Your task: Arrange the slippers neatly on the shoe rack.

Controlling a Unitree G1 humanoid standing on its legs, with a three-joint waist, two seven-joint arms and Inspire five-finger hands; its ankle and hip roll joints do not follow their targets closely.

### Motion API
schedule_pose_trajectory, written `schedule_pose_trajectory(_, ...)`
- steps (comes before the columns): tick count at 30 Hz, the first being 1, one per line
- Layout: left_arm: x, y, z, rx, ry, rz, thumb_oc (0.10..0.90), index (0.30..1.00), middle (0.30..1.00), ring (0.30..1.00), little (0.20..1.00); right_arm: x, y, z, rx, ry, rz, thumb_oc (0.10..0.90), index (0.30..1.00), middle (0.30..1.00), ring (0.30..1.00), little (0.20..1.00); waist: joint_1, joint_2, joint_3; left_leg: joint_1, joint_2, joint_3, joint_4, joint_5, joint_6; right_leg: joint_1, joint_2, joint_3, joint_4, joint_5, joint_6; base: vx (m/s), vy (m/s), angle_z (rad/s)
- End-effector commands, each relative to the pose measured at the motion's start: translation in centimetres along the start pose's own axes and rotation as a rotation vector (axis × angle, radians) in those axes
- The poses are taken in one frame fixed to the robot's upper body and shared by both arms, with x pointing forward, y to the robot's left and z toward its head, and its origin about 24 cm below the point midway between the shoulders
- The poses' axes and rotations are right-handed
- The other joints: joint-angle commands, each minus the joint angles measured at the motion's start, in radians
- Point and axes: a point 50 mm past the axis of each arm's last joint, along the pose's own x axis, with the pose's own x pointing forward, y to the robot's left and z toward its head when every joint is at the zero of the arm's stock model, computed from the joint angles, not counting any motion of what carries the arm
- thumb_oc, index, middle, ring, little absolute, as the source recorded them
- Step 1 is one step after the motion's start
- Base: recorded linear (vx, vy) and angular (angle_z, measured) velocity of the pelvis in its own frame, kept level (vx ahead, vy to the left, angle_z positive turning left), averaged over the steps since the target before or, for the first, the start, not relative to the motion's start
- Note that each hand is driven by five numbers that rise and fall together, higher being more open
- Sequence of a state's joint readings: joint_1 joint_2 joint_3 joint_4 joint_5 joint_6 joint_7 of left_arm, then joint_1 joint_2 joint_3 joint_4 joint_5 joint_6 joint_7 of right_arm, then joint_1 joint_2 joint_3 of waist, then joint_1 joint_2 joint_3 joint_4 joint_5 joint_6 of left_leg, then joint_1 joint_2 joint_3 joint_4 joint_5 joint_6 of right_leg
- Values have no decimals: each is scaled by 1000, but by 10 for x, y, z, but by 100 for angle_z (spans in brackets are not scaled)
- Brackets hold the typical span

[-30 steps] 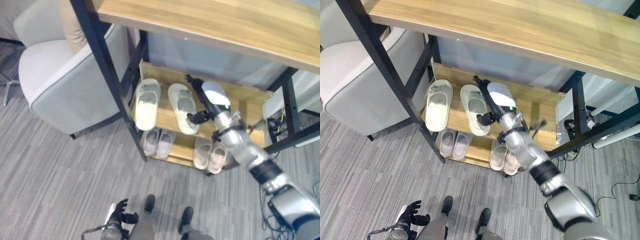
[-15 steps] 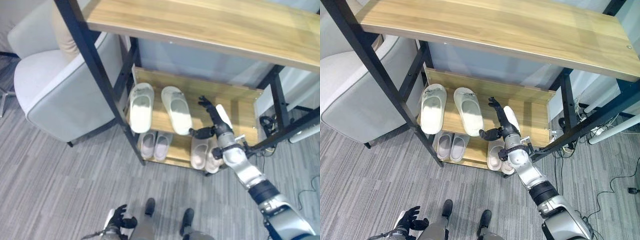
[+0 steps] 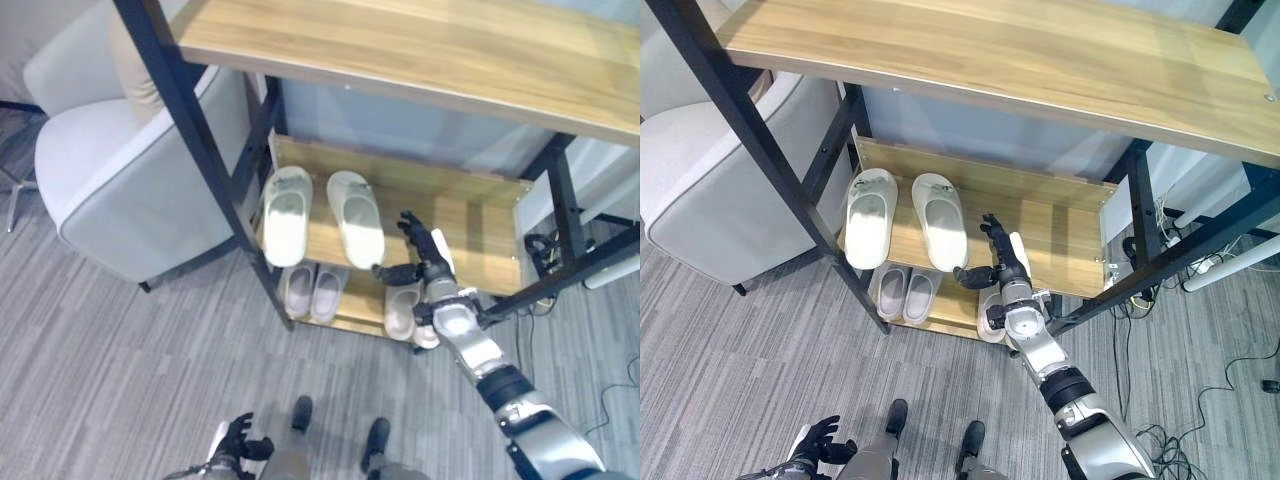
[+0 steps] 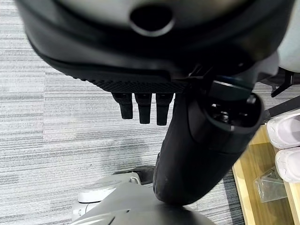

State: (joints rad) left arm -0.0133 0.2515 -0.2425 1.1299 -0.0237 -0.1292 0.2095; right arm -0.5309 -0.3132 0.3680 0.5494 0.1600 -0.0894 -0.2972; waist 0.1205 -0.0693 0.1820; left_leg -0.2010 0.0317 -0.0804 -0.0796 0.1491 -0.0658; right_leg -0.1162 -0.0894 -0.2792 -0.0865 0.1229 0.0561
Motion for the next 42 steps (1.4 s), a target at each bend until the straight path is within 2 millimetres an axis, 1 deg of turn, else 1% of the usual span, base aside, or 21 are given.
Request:
schedule_pose_trajectory(1, -2, -13, -5, 83, 12, -35, 800, 900, 900, 900, 900, 17, 0, 48, 104, -188, -31, 800, 900, 900, 900, 900, 19, -16, -22, 34, -11, 60, -8, -102, 2, 6, -39, 12, 26, -81, 68, 0, 0, 0)
schedule_pose_trajectory(6, -2, -14, -2, 83, 3, -30, 800, 900, 900, 900, 900, 17, 9, 51, 127, -189, -10, 800, 900, 900, 900, 900, 22, -11, -19, 34, -13, 59, -8, -101, 4, 4, -43, 12, 30, -80, 69, 0, 0, 0)
schedule_pose_trajectory(10, -1, -15, 1, 86, -2, -30, 800, 900, 900, 900, 900, 18, 16, 58, 143, -207, 6, 800, 900, 900, 900, 900, 26, -10, -17, 33, -16, 61, -8, -100, 4, 2, -46, 10, 31, -80, 70, 0, 0, 0)
schedule_pose_trajectory(18, 0, -16, 3, 88, -1, -20, 800, 900, 900, 900, 900, 20, 33, 73, 167, -238, 56, 800, 900, 900, 900, 900, 33, -16, -13, 32, -18, 61, -8, -102, 7, 2, -49, 10, 36, -80, 71, 0, 0, 0)
schedule_pose_trajectory(24, 0, -16, 5, 87, -4, -19, 800, 900, 900, 900, 900, 21, 42, 81, 170, -256, 88, 800, 900, 900, 900, 900, 39, -20, -11, 35, -20, 60, -8, -102, 7, 3, -49, 10, 38, -80, 70, 0, 0, 0)
schedule_pose_trajectory(28, 1, -16, 6, 83, -1, -13, 800, 900, 900, 900, 900, 23, 42, 85, 170, -260, 82, 800, 900, 900, 900, 900, 43, -21, -9, 33, -21, 59, -8, -101, 7, 4, -50, 7, 39, -80, 70, 0, 0, 0)
schedule_pose_trajectory(36, 0, -15, 2, 78, 18, -6, 800, 900, 900, 900, 900, 24, 37, 81, 153, -250, 62, 800, 900, 900, 900, 900, 40, -24, -11, 35, -22, 61, -8, -102, 7, 6, -51, 7, 39, -79, 70, -1, 1, 0)
schedule_pose_trajectory(39, 0, -15, 0, 75, 24, -6, 800, 900, 900, 900, 900, 22, 33, 78, 133, -256, 58, 800, 900, 900, 900, 900, 34, -24, -13, 39, -22, 65, -8, -105, 7, 7, -51, 10, 38, -78, 70, 0, 0, 0)
schedule_pose_trajectory(42, -1, -16, -1, 70, 30, -7, 800, 900, 900, 900, 900, 17, 25, 73, 97, -265, 46, 800, 900, 900, 900, 900, 24, -24, -18, 44, -20, 69, -8, -108, 7, 10, -52, 10, 38, -79, 71, 0, 0, 0)
